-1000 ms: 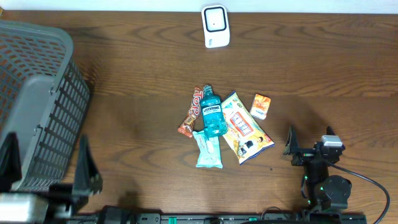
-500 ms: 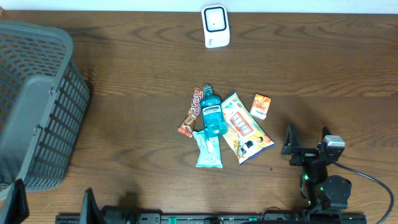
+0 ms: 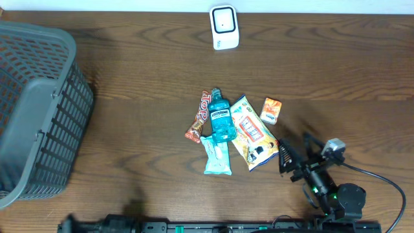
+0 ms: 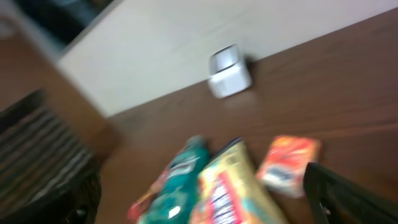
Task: Scan the item barcode
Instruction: 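Retract the left arm to rest and raise the right arm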
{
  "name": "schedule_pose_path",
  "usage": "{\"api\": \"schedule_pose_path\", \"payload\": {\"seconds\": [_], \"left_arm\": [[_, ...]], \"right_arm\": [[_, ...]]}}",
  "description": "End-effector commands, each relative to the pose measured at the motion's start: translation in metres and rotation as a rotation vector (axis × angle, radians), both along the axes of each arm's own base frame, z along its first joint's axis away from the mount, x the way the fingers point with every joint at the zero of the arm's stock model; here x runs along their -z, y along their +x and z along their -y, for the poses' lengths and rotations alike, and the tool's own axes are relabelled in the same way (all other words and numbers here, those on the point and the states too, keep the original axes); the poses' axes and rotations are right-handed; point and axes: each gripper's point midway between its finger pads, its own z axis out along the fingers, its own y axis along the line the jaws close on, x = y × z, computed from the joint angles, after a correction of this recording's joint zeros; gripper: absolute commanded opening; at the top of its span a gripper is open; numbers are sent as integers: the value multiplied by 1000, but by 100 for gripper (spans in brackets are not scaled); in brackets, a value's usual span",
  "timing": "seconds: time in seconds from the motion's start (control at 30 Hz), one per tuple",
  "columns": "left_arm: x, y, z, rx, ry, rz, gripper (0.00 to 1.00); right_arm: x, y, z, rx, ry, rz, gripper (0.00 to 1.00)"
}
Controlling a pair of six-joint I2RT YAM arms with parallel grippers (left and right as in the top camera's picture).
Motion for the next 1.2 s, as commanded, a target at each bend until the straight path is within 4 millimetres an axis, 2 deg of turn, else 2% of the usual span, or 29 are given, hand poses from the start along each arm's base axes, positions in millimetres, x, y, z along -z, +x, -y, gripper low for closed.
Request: {"api": "schedule_pose_path", "payload": {"seconds": [0.0,0.07,0.2,0.5,0.67,0.9,1.03,1.17], "left_arm": [[-3,-1,-26,-132,-90,29,98],[-4,4,-34,-166,-122,36,98],[1,26,-31,-146,-138,-9,98],[37,72,-26,-71,-223,-128,98],[90,110,-23,-74,-236,-319,98],[154,155,-19,-73,-254,-452,98],[191,175,-16,-79,-244,-519,98],[226,190,-3,-24,-206,-602,98]], "right_arm": [[1,-25,-35,-245,39,-27,99],[0,-32,-42,-305,46,-28,99],[-1,-36,-46,-333,82,-56,99],[-1,-45,-54,-403,100,-73,99],[-1,-46,-54,-405,108,-78,99],[-1,-49,-56,-428,119,-92,99],[2,-57,-61,-482,79,-71,99],[7,-58,-62,-490,71,-83,99]]}}
